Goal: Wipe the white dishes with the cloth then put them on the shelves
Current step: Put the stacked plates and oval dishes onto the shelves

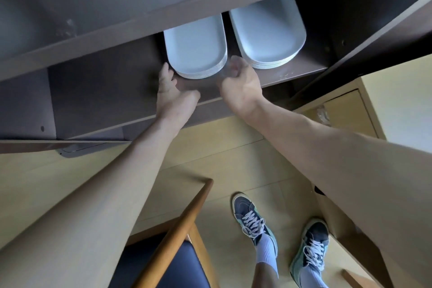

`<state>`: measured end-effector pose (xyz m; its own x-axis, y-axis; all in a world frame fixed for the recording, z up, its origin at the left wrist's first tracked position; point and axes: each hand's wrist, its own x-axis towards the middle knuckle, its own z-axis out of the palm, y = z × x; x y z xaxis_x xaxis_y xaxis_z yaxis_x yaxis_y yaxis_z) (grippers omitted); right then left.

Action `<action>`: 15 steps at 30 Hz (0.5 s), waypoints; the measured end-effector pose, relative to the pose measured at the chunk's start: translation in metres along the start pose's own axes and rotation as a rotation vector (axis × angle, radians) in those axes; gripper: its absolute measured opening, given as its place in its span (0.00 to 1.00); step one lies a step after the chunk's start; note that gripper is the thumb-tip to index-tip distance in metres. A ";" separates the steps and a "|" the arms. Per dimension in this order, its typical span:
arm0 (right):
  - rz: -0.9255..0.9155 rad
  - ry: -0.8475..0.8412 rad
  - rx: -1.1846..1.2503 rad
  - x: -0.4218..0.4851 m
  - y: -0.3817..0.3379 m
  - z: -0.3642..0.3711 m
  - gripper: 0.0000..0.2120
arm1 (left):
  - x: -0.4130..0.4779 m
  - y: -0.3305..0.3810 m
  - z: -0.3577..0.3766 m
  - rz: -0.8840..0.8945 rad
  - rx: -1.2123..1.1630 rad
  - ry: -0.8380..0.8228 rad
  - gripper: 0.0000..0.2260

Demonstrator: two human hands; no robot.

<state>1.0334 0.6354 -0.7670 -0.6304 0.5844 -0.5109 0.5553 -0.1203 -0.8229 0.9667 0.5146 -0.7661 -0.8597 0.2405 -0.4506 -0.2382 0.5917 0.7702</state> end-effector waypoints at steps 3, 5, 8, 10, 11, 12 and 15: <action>-0.034 -0.046 -0.131 -0.030 0.018 -0.032 0.22 | -0.040 -0.003 0.005 0.070 0.166 0.005 0.39; -0.085 -0.045 -0.204 -0.053 0.030 -0.063 0.20 | -0.072 -0.001 0.015 0.125 0.216 -0.067 0.37; -0.116 -0.055 -0.282 -0.091 0.044 -0.125 0.13 | -0.122 0.015 0.045 0.216 0.268 -0.204 0.34; -0.168 -0.026 -0.393 -0.119 0.055 -0.176 0.08 | -0.154 0.032 0.076 0.290 0.303 -0.309 0.32; -0.189 -0.007 -0.472 -0.133 0.061 -0.203 0.08 | -0.170 0.042 0.094 0.345 0.331 -0.365 0.30; -0.202 0.012 -0.555 -0.147 0.066 -0.230 0.09 | -0.185 0.052 0.113 0.410 0.365 -0.425 0.29; -0.228 0.178 -0.716 -0.189 0.087 -0.315 0.10 | -0.226 0.086 0.173 0.605 0.462 -0.609 0.28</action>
<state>1.3713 0.7670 -0.6639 -0.7080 0.6602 -0.2508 0.6763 0.5315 -0.5101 1.2191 0.6441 -0.6762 -0.3665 0.8830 -0.2934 0.4795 0.4495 0.7537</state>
